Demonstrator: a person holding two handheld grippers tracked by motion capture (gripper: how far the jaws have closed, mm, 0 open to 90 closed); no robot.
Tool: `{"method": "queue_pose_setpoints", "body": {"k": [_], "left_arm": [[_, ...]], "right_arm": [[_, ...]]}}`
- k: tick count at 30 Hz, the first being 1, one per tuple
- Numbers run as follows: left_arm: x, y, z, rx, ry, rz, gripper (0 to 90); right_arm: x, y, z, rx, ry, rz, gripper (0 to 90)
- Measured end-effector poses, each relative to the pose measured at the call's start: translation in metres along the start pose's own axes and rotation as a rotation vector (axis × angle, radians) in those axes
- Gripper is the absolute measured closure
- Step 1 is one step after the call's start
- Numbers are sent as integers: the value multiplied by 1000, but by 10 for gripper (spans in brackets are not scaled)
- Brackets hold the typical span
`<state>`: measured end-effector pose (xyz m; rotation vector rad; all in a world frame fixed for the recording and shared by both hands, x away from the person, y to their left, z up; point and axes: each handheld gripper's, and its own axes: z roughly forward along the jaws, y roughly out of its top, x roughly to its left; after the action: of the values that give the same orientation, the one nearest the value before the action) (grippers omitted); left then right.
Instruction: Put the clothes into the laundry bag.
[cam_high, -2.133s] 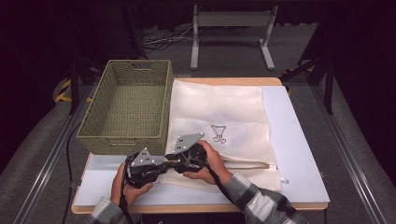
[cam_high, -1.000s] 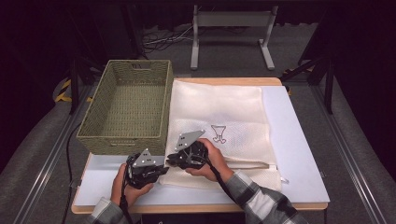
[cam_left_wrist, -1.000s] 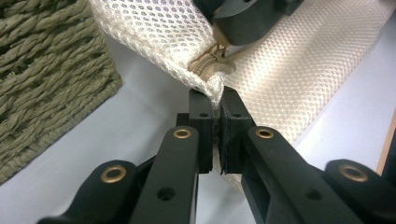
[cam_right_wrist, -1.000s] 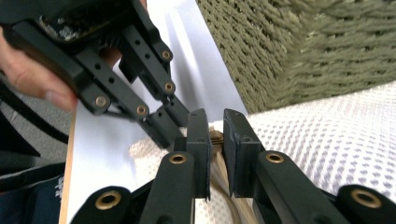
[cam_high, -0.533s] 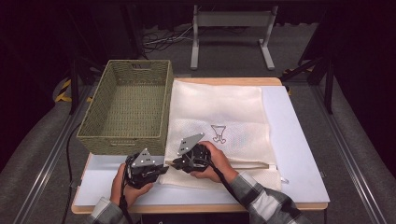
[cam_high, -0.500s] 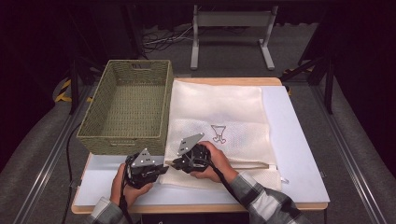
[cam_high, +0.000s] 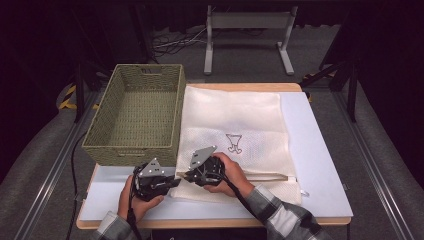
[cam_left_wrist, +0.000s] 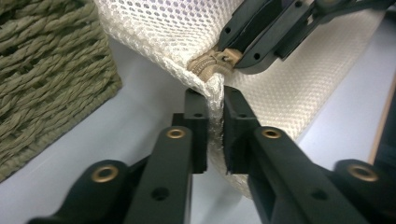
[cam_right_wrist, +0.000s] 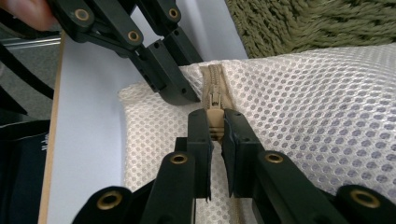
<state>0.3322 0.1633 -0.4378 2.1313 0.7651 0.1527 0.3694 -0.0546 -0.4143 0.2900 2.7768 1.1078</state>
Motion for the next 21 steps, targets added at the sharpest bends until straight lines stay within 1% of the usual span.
{"method": "queue_pose_setpoints", "body": {"k": [2,3,4,5,6,10,13,14,15,16,21], "left_arm": [[0,0,0,-9,-6,-5,791],[0,1,0,-6,-2,-2,817],[0,1,0,-4,0,-9,830],[0,2,-1,-1,3,-4,847],[0,3,-1,-10,3,-16,853],[-1,4,-5,-32,8,-20,866],[-1,5,-7,-47,6,-26,868],[-1,5,-7,-48,7,-22,868],[-1,5,-8,-51,10,-19,869],[-1,5,-8,-59,5,-28,869],[-1,6,-9,-59,9,-24,868]], "right_arm": [[3,0,0,3,-18,-15,820],[4,0,-1,1,-22,-20,821],[4,0,-1,3,-23,-22,820],[4,0,-1,3,-25,-23,821],[4,0,-1,2,-27,-23,821],[4,0,-2,3,-44,-32,822],[3,0,-4,1,-48,-30,822],[3,0,-6,1,-48,-30,822],[3,0,-6,4,-52,-31,822],[3,-1,-7,12,-54,-30,822],[2,-7,-9,38,-61,-37,822]]}}
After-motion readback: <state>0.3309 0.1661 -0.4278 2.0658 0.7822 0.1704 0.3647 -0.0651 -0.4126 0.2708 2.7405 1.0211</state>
